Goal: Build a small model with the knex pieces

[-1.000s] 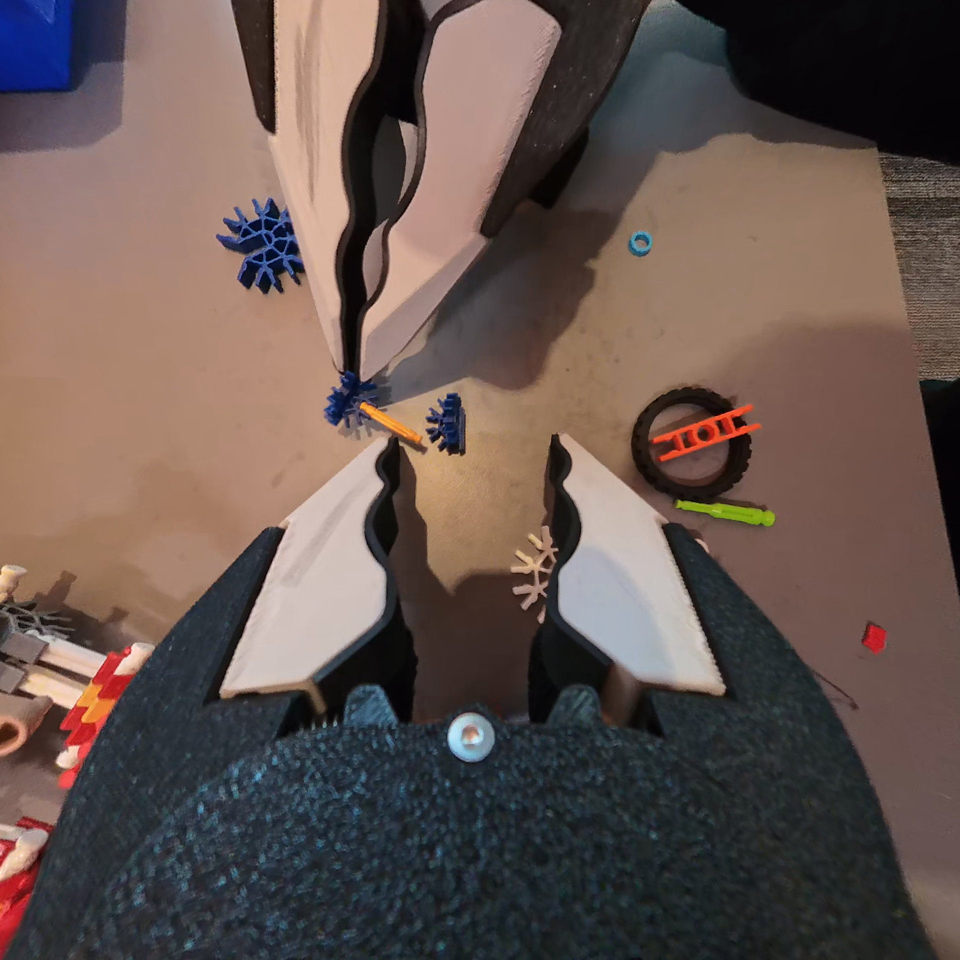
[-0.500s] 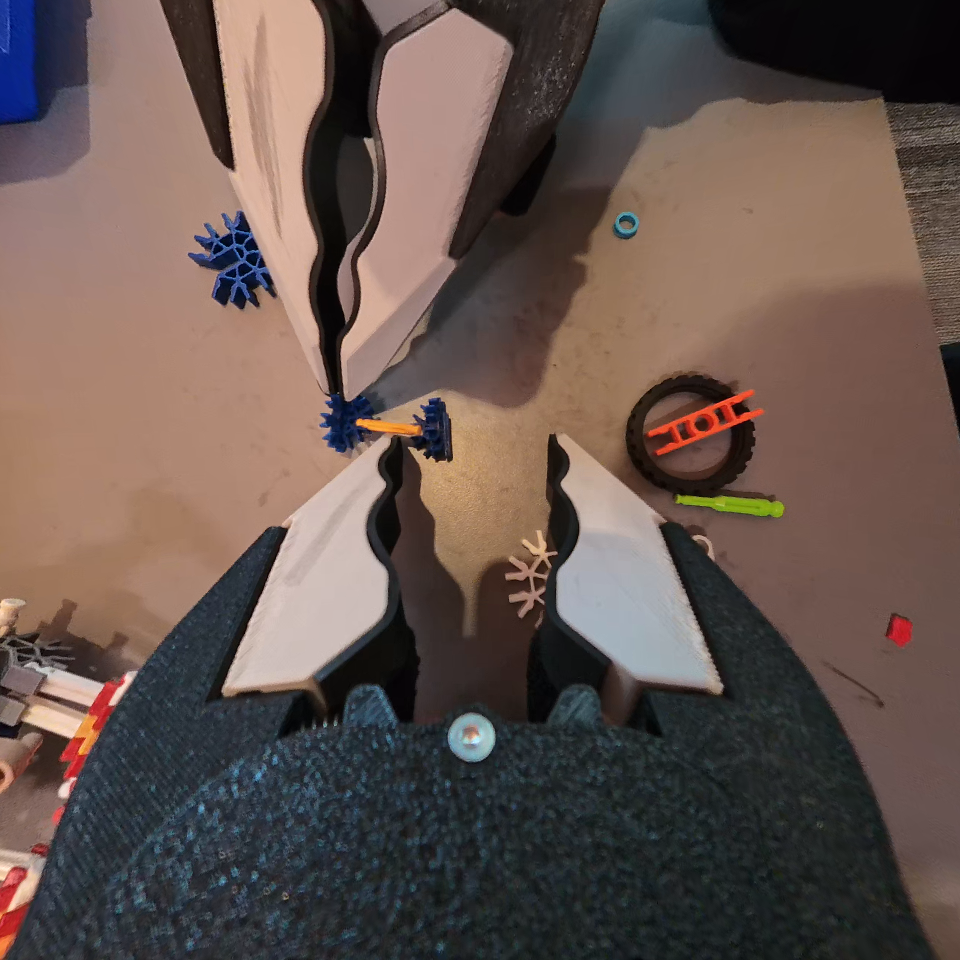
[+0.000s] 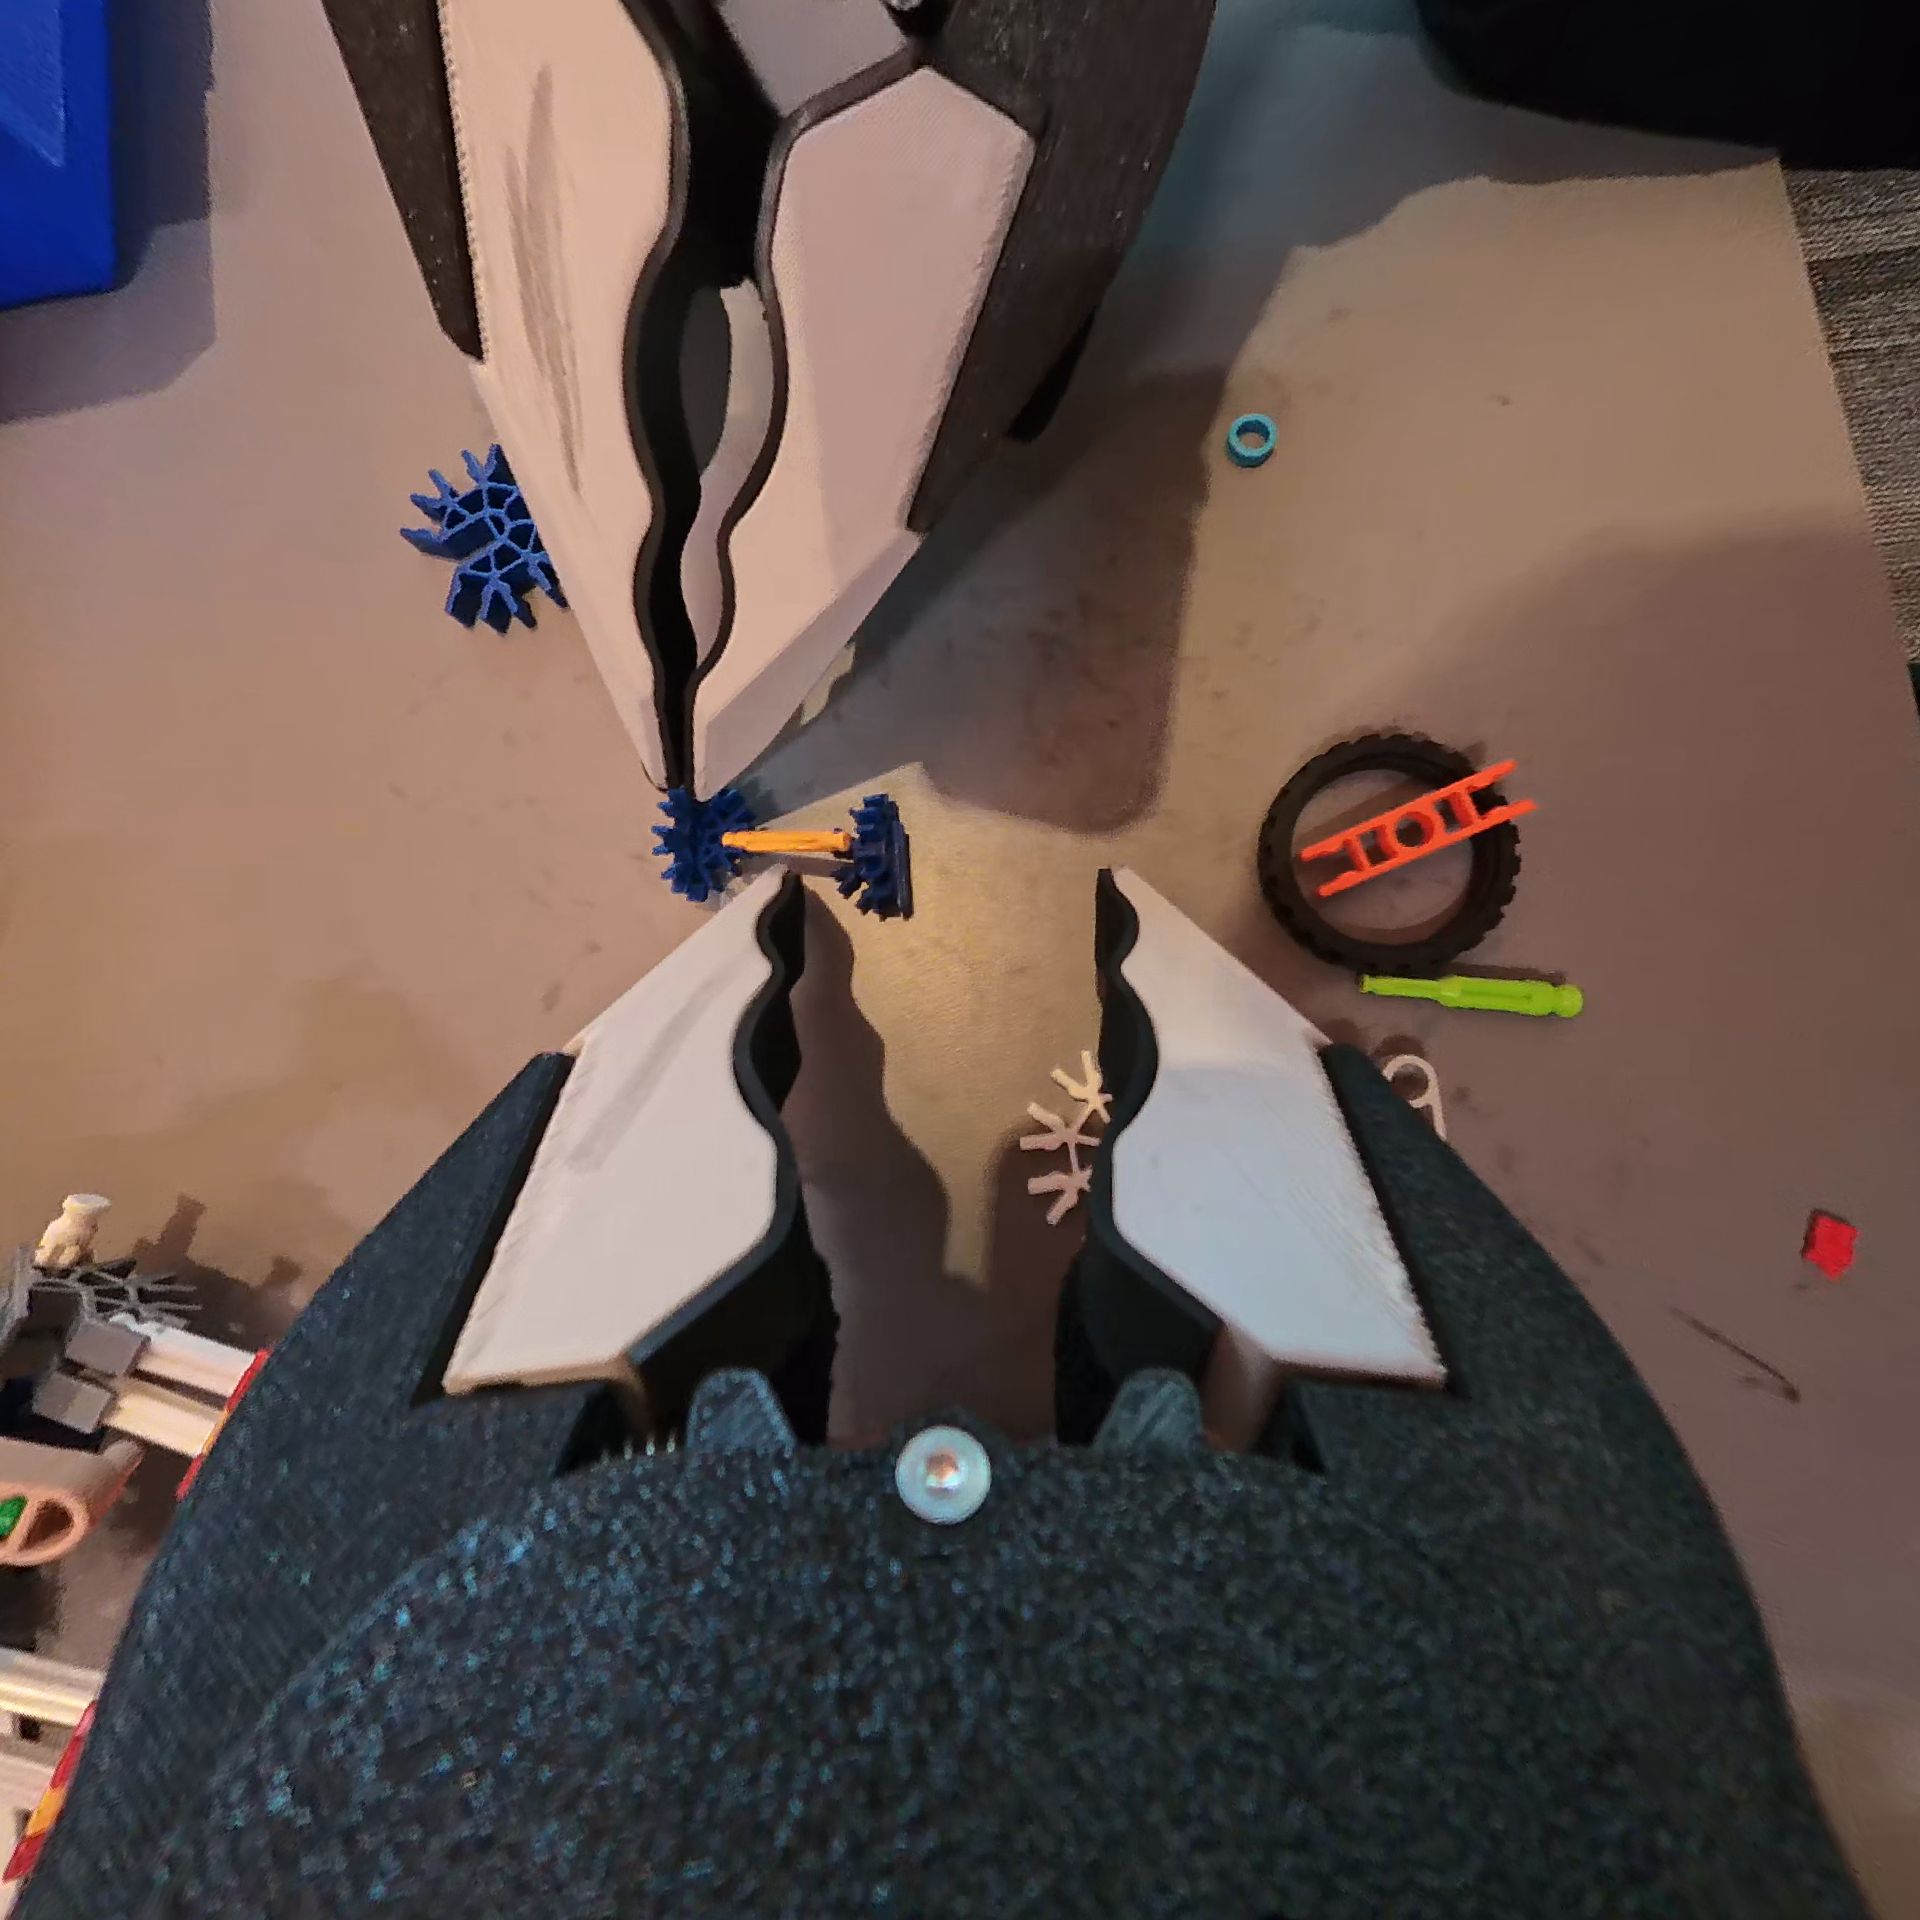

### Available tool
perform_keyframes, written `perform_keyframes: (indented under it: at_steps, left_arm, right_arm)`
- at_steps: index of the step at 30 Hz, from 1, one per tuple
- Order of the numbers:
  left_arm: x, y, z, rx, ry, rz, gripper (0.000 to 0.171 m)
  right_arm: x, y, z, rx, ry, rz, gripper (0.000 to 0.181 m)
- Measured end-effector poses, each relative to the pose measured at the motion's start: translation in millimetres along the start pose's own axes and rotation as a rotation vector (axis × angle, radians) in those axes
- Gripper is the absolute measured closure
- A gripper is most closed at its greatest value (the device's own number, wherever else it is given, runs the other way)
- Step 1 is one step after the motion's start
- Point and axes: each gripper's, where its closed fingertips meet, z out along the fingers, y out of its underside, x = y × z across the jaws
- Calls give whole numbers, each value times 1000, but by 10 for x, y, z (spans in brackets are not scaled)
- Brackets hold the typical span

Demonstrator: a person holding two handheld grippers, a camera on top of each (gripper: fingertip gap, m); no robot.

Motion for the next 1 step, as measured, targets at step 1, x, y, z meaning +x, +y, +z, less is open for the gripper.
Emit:
perform_keyframes:
  at_steps: [1]
  left_arm:
    - [2, -1, 1, 1, 0, 3, 118]
  right_arm:
    - [-4, -2, -1, 1, 0, -6, 181]
